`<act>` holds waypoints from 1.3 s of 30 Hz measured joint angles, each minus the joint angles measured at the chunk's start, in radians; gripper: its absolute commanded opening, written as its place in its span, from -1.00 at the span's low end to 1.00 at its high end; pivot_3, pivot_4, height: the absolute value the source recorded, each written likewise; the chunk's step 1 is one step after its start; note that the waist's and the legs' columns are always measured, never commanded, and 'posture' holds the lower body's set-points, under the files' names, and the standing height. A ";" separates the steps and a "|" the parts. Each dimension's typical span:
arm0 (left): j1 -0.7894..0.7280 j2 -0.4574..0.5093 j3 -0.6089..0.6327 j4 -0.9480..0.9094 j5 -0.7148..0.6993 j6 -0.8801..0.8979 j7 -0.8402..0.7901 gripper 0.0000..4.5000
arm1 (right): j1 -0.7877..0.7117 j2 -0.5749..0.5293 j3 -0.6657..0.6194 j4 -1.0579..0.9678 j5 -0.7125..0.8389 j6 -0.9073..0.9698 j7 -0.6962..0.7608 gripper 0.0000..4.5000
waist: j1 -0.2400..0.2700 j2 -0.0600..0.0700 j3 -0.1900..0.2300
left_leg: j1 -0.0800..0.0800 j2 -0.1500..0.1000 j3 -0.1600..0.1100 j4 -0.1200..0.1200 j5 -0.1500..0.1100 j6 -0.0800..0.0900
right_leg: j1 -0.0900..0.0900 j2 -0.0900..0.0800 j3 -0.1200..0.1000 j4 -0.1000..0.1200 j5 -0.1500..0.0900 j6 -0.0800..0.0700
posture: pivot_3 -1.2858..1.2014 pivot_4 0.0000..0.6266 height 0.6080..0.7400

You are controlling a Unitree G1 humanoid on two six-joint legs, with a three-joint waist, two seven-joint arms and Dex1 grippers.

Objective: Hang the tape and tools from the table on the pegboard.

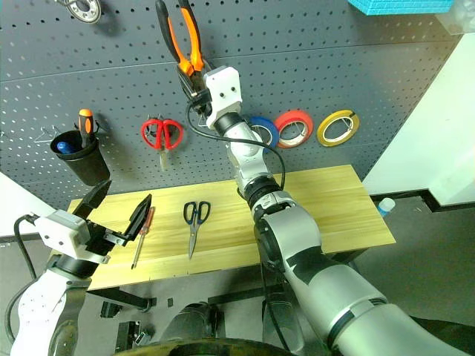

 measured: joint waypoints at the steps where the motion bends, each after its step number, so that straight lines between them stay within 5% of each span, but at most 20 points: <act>1: 0.000 0.002 0.000 -0.004 0.000 0.006 0.001 1.00 | 0.002 -0.001 -0.001 -0.001 0.001 0.000 0.004 -0.07 | 0.000 0.000 0.005 | 0.000 0.000 0.000 0.000 0.000 0.000 | 0.000 0.000 0.000 0.000 0.000 0.000 | 0.06 -0.57 0.98; 27: 0.003 0.006 -0.015 -0.021 -0.001 0.040 0.021 1.00 | 0.068 -0.008 -0.010 -0.008 0.000 0.000 0.018 -0.07 | -0.002 0.000 0.038 | -0.003 0.000 0.000 -0.001 0.000 0.000 | -0.003 0.000 0.000 -0.001 0.000 0.000 | 0.04 -0.43 0.98; 39: -0.015 -0.006 -0.045 -0.072 -0.005 0.084 0.058 1.00 | 0.129 -0.005 0.003 -0.067 -0.001 -0.001 0.026 -0.07 | -0.003 -0.006 0.095 | -0.007 0.000 0.000 -0.001 0.000 0.001 | -0.007 -0.001 0.000 -0.002 0.000 0.000 | 0.03 -0.31 0.98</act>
